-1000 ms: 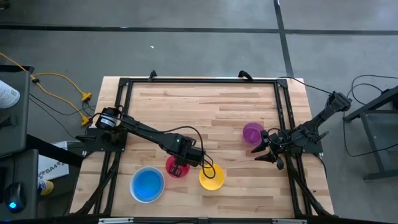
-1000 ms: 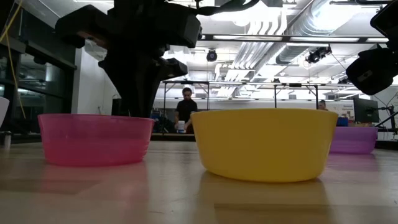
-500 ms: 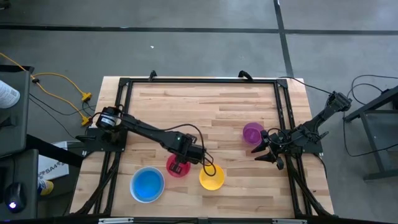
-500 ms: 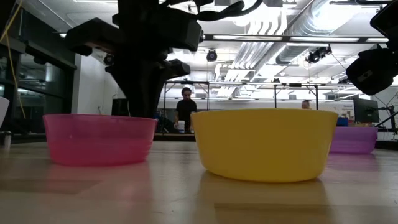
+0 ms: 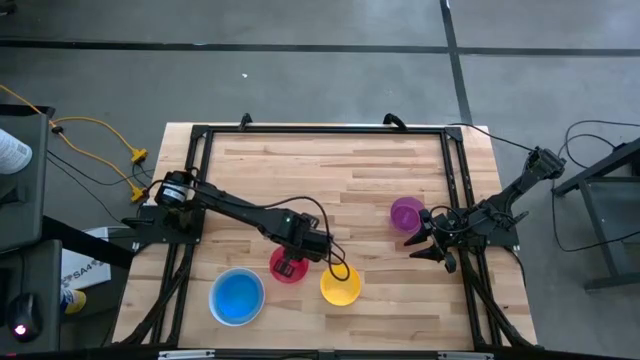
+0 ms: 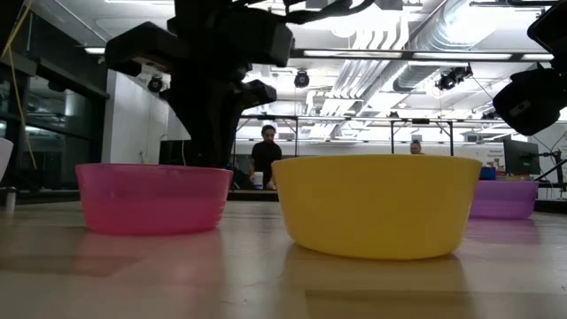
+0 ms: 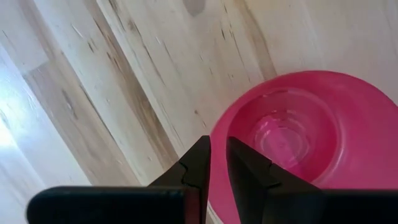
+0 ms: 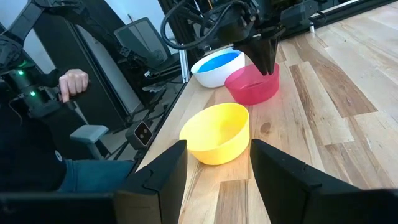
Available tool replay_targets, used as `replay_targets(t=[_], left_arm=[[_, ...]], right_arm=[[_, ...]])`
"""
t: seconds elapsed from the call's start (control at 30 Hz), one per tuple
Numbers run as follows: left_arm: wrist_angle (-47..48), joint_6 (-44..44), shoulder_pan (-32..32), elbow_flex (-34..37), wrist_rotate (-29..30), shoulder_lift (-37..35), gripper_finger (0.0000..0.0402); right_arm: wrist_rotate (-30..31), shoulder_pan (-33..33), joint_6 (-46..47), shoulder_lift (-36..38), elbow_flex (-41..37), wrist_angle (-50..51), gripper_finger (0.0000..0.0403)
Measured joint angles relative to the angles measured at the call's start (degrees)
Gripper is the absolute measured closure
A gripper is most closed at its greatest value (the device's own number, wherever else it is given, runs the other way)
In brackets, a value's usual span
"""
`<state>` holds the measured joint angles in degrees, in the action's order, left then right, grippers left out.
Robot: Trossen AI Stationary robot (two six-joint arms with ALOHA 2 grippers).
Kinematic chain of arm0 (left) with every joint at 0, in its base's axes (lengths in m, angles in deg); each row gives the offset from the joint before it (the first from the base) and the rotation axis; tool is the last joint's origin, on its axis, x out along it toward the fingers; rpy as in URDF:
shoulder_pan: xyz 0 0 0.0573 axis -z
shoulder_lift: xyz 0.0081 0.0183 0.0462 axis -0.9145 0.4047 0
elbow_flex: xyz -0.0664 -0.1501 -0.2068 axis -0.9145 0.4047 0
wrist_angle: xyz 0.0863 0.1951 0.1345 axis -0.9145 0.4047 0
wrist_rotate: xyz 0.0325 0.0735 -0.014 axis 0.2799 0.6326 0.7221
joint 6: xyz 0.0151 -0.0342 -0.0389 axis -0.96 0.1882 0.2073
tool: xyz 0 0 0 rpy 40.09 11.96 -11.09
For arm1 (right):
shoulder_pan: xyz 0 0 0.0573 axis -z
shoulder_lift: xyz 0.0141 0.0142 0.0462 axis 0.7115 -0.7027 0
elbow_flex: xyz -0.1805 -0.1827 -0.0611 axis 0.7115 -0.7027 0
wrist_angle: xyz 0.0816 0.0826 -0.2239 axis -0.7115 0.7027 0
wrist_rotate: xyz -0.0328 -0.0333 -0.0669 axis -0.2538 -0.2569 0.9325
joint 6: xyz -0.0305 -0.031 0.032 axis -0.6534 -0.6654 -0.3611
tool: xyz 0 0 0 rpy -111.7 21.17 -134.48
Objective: Nest bowls inside each other
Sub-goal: Stack the pink bowl on the blue bowl
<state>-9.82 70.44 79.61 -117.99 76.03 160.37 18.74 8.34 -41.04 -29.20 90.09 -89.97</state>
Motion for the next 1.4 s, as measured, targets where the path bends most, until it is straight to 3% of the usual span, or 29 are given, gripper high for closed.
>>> replay_targets(t=[0.43,0.93,1.4], left_arm=[[1.23,-1.74,-0.45,-0.53,-0.04,0.0,0.035],[0.06,-2.11,-3.67,-0.53,-6.98,0.0,0.035],[0.96,-0.85,-2.96,-0.53,-6.97,0.0,0.035]], right_arm=[[0.0,0.01,-0.02,0.0,0.0,0.0,0.0233],[0.0,0.01,0.02,0.0,-0.02,0.01,0.0233],[0.02,0.0,0.0,0.0,-0.01,0.02,0.0233]])
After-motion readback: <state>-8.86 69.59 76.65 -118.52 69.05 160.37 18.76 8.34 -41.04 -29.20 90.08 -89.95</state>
